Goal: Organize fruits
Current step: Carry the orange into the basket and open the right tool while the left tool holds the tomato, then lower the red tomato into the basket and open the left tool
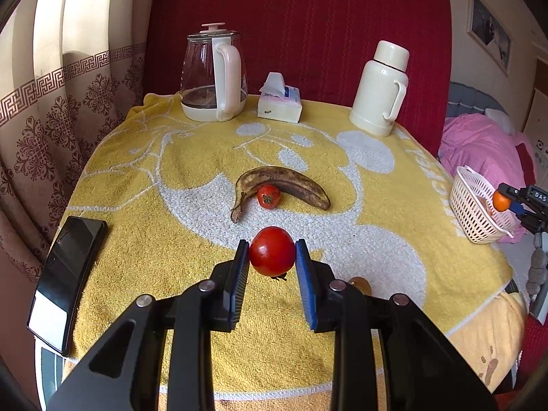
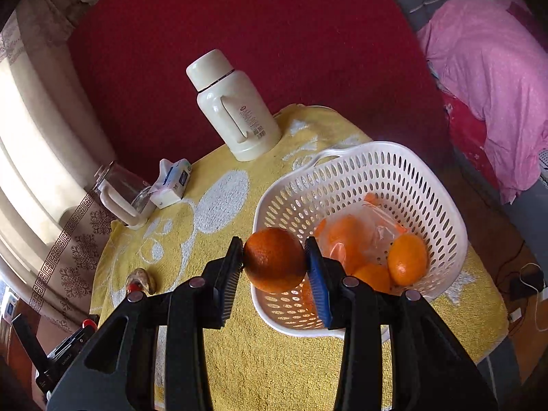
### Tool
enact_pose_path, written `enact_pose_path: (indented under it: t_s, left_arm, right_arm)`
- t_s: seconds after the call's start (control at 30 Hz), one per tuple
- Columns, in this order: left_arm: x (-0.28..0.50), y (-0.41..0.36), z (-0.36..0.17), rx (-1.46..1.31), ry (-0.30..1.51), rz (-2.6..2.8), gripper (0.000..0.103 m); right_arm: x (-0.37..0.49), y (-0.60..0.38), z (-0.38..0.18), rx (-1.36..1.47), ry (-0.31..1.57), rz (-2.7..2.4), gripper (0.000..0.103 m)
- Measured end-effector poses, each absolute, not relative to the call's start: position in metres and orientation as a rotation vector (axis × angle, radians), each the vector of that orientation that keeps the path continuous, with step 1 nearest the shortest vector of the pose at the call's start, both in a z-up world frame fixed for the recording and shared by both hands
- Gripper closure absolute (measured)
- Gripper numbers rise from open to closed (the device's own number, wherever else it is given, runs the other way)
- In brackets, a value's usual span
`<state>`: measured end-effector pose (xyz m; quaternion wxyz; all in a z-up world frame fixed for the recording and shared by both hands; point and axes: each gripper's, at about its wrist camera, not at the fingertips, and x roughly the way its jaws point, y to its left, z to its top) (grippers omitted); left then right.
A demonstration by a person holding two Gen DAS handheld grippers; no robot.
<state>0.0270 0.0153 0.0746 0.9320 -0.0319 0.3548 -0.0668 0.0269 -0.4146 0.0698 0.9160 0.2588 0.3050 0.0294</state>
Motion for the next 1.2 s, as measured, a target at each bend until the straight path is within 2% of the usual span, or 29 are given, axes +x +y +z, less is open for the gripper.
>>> enact_pose_path:
  t_s: [0.5,0.6,0.97,1.07,1.2]
  left_arm:
    - [0.029,-0.020,0.082,-0.016,0.725,-0.202,0.075]
    - [0.030,-0.042,0.088,0.027,0.718,-0.243,0.075]
    - [0.050,-0.142,0.108,0.121,0.689,-0.479,0.075]
    - [0.059,-0.173,0.108,0.136,0.695,-0.542,0.075]
    - [0.073,-0.214,0.107,0.144,0.715,-0.612,0.075]
  right_arm:
    - [0.026,-0.430,0.066,0.602,0.603,0.061,0.063]
    - [0.021,-0.436,0.070,0.615,0.580,0.056,0.054]
    - [0.007,-0.461,0.084,0.655,0.510,0.030,0.053]
    - [0.003,-0.464,0.086,0.658,0.495,0.019,0.048]
    - [0.000,-0.473,0.087,0.670,0.483,0.005,0.048]
